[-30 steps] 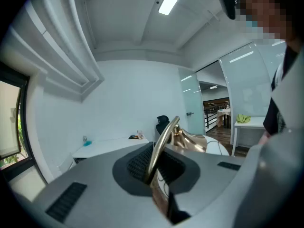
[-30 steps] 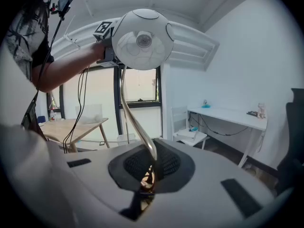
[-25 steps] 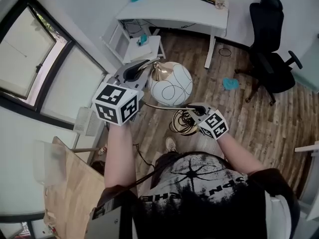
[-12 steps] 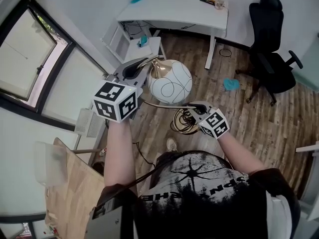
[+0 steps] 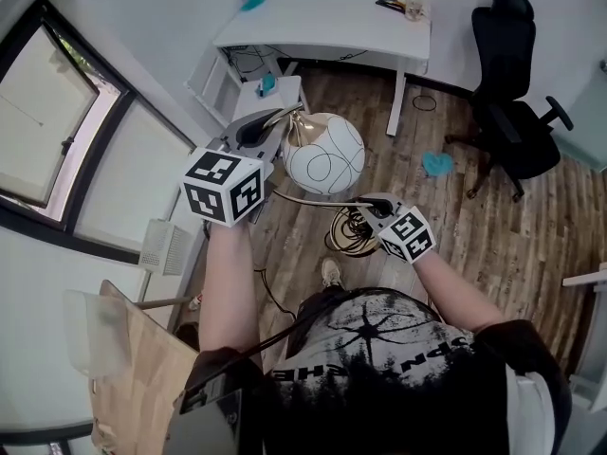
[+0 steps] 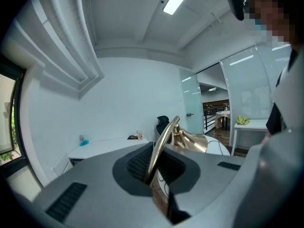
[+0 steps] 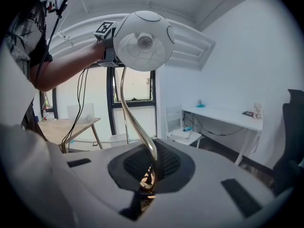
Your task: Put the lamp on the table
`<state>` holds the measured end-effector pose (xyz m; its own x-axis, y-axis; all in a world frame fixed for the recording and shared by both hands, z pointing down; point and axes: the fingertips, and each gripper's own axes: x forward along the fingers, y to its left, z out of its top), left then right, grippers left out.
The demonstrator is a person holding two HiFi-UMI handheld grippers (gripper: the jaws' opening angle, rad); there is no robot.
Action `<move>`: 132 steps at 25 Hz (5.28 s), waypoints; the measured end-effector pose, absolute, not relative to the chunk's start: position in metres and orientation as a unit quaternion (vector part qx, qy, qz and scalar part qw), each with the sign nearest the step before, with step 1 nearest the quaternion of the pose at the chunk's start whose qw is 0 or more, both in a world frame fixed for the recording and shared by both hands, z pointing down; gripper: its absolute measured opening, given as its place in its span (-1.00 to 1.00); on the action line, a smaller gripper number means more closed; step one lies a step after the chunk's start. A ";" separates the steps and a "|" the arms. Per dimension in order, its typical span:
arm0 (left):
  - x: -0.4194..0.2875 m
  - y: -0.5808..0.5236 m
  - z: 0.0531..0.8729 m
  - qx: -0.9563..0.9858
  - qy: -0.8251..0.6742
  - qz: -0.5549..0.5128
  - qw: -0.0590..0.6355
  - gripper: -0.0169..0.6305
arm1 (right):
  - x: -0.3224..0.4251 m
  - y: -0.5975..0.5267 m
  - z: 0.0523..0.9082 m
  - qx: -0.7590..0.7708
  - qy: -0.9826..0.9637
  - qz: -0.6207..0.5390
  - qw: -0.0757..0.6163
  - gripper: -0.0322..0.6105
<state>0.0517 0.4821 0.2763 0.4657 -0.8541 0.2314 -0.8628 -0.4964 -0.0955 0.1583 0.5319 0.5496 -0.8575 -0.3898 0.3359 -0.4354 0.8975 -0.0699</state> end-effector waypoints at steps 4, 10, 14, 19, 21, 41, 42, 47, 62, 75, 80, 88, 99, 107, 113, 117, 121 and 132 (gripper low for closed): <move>0.041 0.458 0.282 0.866 -0.483 0.124 0.023 -0.89 | 0.147 0.512 0.555 0.227 -0.957 0.077 0.163 -0.85; 0.014 0.416 0.272 0.877 -0.463 0.124 0.012 -0.89 | 0.116 0.472 0.546 0.248 -0.952 0.079 0.159 -0.85; -0.011 0.387 0.268 0.883 -0.452 0.124 0.011 -0.89 | 0.089 0.447 0.541 0.258 -0.950 0.083 0.157 -0.85; -0.029 0.365 0.272 0.887 -0.445 0.126 0.009 -0.89 | 0.070 0.427 0.546 0.267 -0.947 0.086 0.157 -0.85; -0.034 0.355 0.274 0.888 -0.442 0.127 0.007 -0.89 | 0.063 0.418 0.549 0.270 -0.946 0.087 0.155 -0.85; -0.089 0.259 0.297 0.895 -0.428 0.125 0.023 -0.89 | 0.012 0.331 0.567 0.286 -0.938 0.099 0.166 -0.85; -0.089 0.252 0.298 0.895 -0.428 0.126 0.025 -0.89 | 0.012 0.325 0.569 0.286 -0.938 0.101 0.167 -0.85; -0.086 0.211 0.303 0.891 -0.434 0.133 0.023 -0.90 | 0.012 0.282 0.576 0.275 -0.941 0.107 0.167 -0.85; -0.056 0.067 0.289 0.873 -0.471 0.125 0.032 -0.90 | 0.051 0.131 0.560 0.233 -0.952 0.096 0.176 -0.85; -0.040 -0.007 0.297 0.859 -0.497 0.118 0.031 -0.89 | 0.072 0.043 0.569 0.203 -0.959 0.078 0.181 -0.85; -0.038 -0.032 0.294 0.852 -0.510 0.117 0.030 -0.90 | 0.076 0.014 0.565 0.193 -0.961 0.074 0.183 -0.85; -0.056 -0.060 0.290 0.848 -0.515 0.121 0.033 -0.90 | 0.057 -0.013 0.560 0.185 -0.964 0.074 0.179 -0.85; -0.099 -0.137 0.292 0.866 -0.485 0.122 0.020 -0.90 | 0.007 -0.082 0.565 0.209 -0.959 0.088 0.172 -0.85; -0.148 -0.206 0.284 0.882 -0.456 0.122 0.011 -0.89 | -0.047 -0.147 0.558 0.242 -0.951 0.092 0.168 -0.85; -0.184 -0.255 0.282 0.895 -0.431 0.118 0.008 -0.89 | -0.085 -0.193 0.554 0.269 -0.944 0.093 0.166 -0.85; -0.201 -0.281 0.282 0.902 -0.416 0.116 0.004 -0.89 | -0.104 -0.216 0.555 0.285 -0.939 0.095 0.165 -0.85; -0.206 -0.294 0.287 0.905 -0.410 0.115 0.001 -0.89 | -0.109 -0.228 0.561 0.295 -0.936 0.097 0.166 -0.85; -0.224 -0.362 0.301 0.904 -0.411 0.120 0.019 -0.89 | -0.125 -0.289 0.572 0.293 -0.933 0.111 0.177 -0.85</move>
<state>-0.2241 -0.3617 0.3013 0.6339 -0.7375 0.2329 -0.7469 -0.6619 -0.0634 -0.1252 -0.2891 0.5723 -0.7660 -0.5070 0.3952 -0.5857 0.8038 -0.1040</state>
